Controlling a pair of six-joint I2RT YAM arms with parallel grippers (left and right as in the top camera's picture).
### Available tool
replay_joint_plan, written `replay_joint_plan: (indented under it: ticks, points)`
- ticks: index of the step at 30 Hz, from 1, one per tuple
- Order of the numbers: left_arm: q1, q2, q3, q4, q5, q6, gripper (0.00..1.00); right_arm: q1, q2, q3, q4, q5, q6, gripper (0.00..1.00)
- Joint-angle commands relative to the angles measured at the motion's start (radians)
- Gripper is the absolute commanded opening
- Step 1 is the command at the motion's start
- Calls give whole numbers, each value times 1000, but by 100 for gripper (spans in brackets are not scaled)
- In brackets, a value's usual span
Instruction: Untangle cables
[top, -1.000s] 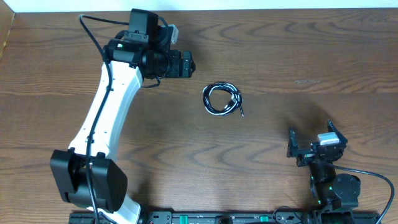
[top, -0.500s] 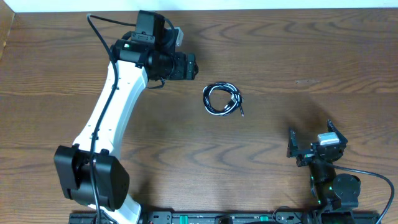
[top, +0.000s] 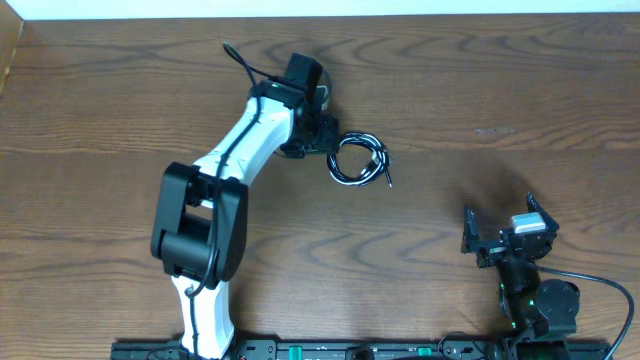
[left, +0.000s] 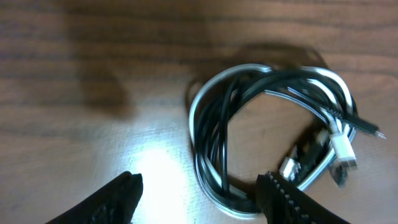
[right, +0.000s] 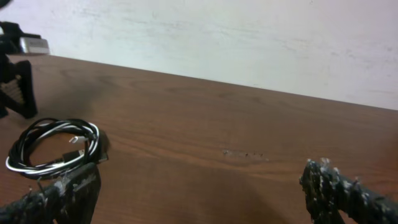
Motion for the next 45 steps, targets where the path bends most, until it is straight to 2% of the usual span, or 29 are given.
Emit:
replay_joint_plan:
  ticks: [1,7,13,15,17,19,27,29,32,33,39,43,45]
  points:
    - [-21,28,1,35,-37,-27,64,5,-5,-2,-4,4,11,99]
    - [-45,64,1,40,-109,-26,61,5,-5,-2,-4,-8,12,99]
    - [-46,76,0,42,-115,-26,57,5,-5,-2,-2,-34,12,99]
    - [-48,90,0,47,-111,-27,52,5,-5,-2,-2,-34,13,99]
    - [-53,103,0,49,-111,-27,47,5,-5,-2,-2,-35,43,99]
    - [-61,110,0,49,-112,-27,40,5,-4,-2,-2,-38,133,99]
    - [-101,110,-3,79,-111,-39,40,5,24,32,1,-132,239,99]
    - [-118,110,-5,87,-112,-38,40,5,68,100,0,-136,260,99]
    - [-124,110,-6,87,-113,-37,19,5,162,219,-9,-142,259,99]
    - [-124,110,-6,87,-113,-38,9,5,195,256,-19,-149,259,99]
    - [-124,110,-6,90,-113,-37,7,3,539,588,-108,-231,259,99]
    - [-120,97,-2,59,-110,-38,7,3,807,899,-359,-288,229,99]
    - [-106,58,19,18,-80,-37,7,3,933,1052,-499,-341,163,99]
